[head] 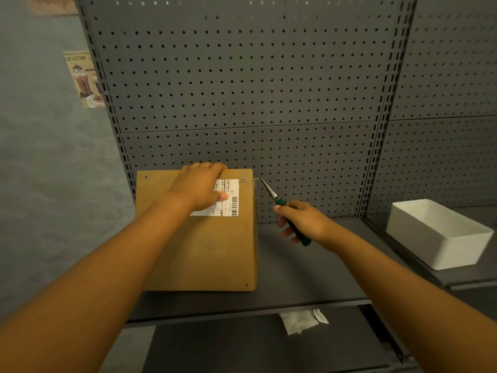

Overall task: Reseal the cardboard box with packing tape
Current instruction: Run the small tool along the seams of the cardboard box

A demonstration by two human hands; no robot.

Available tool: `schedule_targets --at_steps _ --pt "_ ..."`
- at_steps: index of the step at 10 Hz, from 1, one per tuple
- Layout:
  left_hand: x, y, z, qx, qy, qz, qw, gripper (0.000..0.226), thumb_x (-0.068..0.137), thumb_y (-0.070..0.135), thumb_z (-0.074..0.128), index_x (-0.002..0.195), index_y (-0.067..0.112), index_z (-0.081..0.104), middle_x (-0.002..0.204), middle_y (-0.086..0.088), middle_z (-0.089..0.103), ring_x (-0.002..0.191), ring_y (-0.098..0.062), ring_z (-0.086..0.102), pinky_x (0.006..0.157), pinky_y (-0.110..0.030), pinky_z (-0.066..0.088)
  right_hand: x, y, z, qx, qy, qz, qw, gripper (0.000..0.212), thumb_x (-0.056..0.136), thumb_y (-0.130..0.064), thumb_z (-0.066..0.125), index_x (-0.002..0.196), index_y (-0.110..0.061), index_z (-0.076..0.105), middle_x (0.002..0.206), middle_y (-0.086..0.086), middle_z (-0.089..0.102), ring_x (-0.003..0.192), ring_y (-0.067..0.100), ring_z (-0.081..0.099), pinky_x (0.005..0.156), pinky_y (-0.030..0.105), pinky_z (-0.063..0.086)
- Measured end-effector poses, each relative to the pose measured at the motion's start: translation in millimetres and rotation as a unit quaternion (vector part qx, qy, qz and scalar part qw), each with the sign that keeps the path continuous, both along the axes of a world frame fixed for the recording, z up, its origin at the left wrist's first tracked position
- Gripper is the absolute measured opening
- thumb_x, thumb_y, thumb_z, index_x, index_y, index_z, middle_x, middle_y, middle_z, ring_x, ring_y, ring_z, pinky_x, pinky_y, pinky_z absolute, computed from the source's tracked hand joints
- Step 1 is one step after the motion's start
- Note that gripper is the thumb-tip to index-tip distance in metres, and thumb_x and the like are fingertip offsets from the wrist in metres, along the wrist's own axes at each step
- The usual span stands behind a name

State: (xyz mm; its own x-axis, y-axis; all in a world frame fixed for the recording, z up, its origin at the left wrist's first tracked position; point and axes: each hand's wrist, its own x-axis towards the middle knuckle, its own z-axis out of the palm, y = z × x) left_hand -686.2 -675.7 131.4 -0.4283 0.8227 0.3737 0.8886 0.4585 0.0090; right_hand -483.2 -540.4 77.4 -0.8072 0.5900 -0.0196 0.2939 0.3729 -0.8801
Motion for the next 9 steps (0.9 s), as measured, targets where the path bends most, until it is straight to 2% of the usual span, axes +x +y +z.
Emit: schedule_targets --at_steps 4,8,9 --pt "1 1 -2 -0.002 0.003 0.009 1.000 0.068 0.083 0.043 0.068 0.140 0.027 0.036 0.137 -0.002 0.050 0.128 -0.026 0.042 0.110 -0.044 0.026 -10 -12 2 -0.045 0.005 0.025 0.999 0.034 0.098 -0.043 0.044 0.113 -0.013 0.051 0.098 0.007 0.060 0.080 0.019 0.062 0.067 0.031 0.052" --pt "-2 1 -4 -0.001 0.004 0.008 1.000 0.068 0.083 0.043 0.067 0.141 0.027 0.035 0.139 -0.002 0.048 0.129 -0.026 0.040 0.113 -0.045 0.025 -12 -11 7 -0.015 -0.006 0.011 1.000 0.035 0.097 -0.044 0.044 0.113 -0.013 0.051 0.100 0.006 0.060 0.085 0.021 0.063 0.073 0.034 0.053" --pt "-2 1 -5 -0.002 0.006 0.005 1.000 0.069 0.084 0.044 0.067 0.142 0.027 0.034 0.139 -0.002 0.048 0.130 -0.026 0.040 0.113 -0.045 0.025 -15 -14 7 -0.031 0.011 0.005 0.999 0.035 0.097 -0.044 0.044 0.112 -0.014 0.052 0.096 0.004 0.059 0.081 0.019 0.062 0.072 0.034 0.053"
